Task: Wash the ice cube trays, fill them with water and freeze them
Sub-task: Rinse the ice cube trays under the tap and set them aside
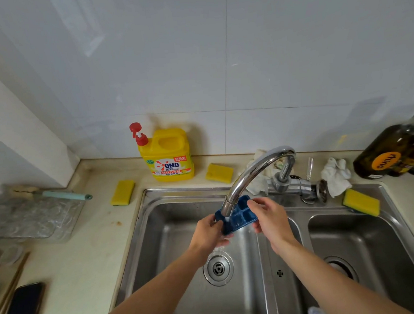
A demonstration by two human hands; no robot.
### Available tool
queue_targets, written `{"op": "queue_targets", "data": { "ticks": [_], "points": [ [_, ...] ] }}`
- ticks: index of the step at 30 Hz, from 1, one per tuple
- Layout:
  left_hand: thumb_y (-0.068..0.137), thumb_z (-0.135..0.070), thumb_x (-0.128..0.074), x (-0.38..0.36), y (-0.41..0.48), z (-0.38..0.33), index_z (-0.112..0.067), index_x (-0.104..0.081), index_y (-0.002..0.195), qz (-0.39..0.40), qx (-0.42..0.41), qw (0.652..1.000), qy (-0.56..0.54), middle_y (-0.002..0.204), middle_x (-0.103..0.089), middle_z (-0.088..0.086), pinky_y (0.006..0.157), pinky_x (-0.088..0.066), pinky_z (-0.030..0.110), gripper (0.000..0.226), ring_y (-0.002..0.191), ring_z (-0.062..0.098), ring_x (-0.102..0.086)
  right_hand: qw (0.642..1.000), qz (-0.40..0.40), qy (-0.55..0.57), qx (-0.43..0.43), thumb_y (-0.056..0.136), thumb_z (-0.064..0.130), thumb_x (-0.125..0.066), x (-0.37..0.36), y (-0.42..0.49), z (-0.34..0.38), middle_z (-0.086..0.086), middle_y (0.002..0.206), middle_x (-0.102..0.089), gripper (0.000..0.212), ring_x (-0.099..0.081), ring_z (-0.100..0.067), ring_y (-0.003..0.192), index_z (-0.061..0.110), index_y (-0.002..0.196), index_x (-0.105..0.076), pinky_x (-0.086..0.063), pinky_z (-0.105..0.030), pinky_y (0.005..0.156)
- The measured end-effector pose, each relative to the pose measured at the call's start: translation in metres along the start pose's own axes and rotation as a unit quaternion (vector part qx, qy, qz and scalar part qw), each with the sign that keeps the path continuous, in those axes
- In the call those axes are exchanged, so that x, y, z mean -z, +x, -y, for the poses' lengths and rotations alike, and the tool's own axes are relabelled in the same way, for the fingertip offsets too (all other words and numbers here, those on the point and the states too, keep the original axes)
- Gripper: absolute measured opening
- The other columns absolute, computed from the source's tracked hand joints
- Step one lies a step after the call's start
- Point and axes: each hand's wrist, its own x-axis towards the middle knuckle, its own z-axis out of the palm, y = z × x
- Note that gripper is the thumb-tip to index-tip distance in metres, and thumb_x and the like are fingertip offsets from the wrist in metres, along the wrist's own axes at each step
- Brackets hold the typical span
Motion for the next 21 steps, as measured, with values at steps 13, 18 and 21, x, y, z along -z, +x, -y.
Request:
{"op": "queue_targets", "data": {
  "ticks": [13,18,21],
  "points": [
    [0.091,0.000,-0.059,-0.001,-0.004,-0.014,-0.016,-0.070,0.104,0.008,-0.031,0.999,-0.022,0.085,-0.076,0.007,0.069,-0.061,0.030,0.024,0.077,0.021,-0.073,0.999,-0.015,0.012,0.041,0.097,0.023,-0.066,0.006,-0.001,0.013,0.002,0.062,-0.067,0.007,-0.056,-0.012,0.049,0.019,0.095,-0.071,-0.048,-0.025,0.047],
    [0.085,-0.003,-0.063,0.002,-0.005,-0.016,-0.013,-0.071,0.104,-0.030,-0.048,0.997,-0.061,0.082,-0.073,0.009,0.067,-0.055,0.034,0.024,0.072,0.020,-0.068,0.999,-0.005,0.007,0.039,0.099,0.021,-0.064,0.002,-0.001,0.014,0.000,0.069,-0.072,0.009,-0.060,-0.015,0.052,0.018,0.099,-0.072,-0.053,-0.028,0.050],
    [0.092,-0.004,-0.059,0.007,-0.005,-0.014,-0.012,-0.071,0.106,-0.070,-0.060,0.992,-0.082,0.079,-0.072,0.005,0.070,-0.054,0.038,0.020,0.070,0.020,-0.067,1.000,0.006,0.014,0.014,0.100,0.020,-0.063,-0.001,-0.001,0.011,-0.008,0.077,-0.072,0.011,-0.062,-0.020,0.054,0.014,0.103,-0.071,-0.054,-0.033,0.054]
  ]
}}
